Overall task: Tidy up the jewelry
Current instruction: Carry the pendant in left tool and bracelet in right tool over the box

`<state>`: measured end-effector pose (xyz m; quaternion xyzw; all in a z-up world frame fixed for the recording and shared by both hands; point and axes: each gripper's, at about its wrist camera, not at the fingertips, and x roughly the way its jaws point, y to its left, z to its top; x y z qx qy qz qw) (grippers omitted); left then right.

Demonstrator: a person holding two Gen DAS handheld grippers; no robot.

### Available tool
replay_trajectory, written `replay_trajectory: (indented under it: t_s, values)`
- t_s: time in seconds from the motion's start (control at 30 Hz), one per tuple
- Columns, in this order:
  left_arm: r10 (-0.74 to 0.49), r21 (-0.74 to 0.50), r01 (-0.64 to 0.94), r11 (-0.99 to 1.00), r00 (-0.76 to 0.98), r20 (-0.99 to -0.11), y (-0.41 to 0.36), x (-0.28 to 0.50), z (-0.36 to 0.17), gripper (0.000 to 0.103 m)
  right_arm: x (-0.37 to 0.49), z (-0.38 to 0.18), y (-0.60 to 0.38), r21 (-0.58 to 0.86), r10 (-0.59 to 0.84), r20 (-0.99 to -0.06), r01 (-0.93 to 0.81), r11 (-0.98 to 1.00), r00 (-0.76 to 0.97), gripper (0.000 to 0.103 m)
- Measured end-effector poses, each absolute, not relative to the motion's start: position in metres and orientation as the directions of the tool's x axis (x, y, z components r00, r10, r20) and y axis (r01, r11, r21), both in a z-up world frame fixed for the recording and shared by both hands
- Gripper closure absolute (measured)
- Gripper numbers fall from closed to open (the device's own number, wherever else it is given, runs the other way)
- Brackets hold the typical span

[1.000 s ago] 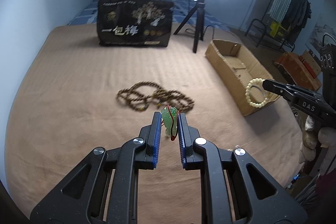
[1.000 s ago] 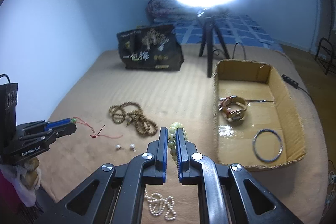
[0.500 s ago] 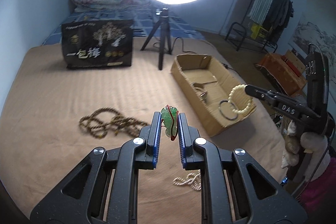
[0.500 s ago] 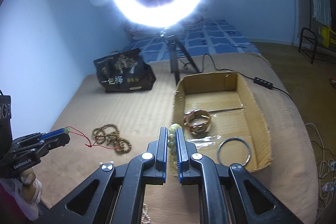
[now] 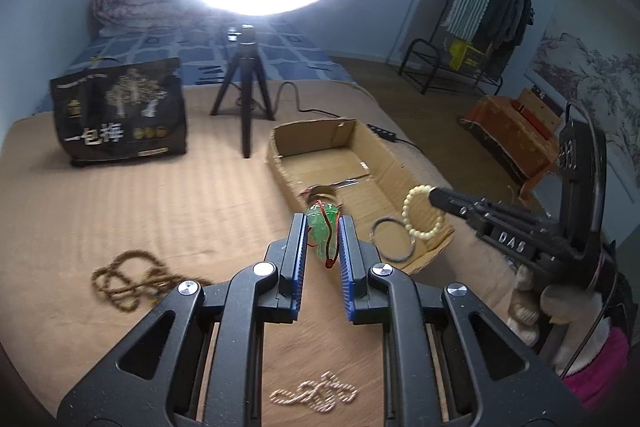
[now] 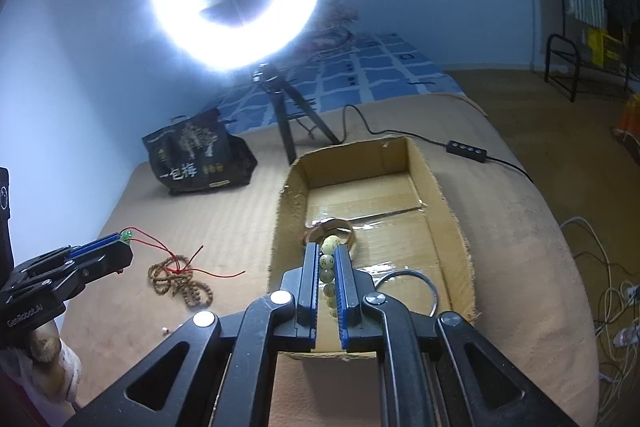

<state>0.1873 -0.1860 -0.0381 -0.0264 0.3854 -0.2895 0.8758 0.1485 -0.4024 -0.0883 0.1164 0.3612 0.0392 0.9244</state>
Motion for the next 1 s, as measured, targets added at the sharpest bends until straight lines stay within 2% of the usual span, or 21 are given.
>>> replay_trajectory:
  t_s: [0.5, 0.87, 0.9, 1.0]
  values:
    - [-0.522, -0.235, 0.533, 0.813, 0.488, -0.7, -0.263, 0.222, -0.064, 0.089, 0.163, -0.118, -0.44, 0.274, 0.125, -0.711, 0.108, 0.956, 0.693, 0.098]
    - [-0.478, -0.209, 0.522, 0.827, 0.458, -0.749, -0.279, 0.231, -0.091, 0.089, 0.172, -0.136, -0.445, 0.255, 0.11, -0.748, 0.13, 0.958, 0.655, 0.096]
    - [-0.481, -0.213, 0.524, 0.825, 0.451, -0.752, -0.279, 0.232, -0.092, 0.089, 0.172, -0.136, -0.446, 0.255, 0.11, -0.749, 0.132, 0.958, 0.653, 0.095]
    - [-0.469, -0.209, 0.52, 0.828, 0.439, -0.766, -0.278, 0.233, -0.096, 0.089, 0.172, -0.137, -0.447, 0.258, 0.11, -0.753, 0.137, 0.956, 0.649, 0.076]
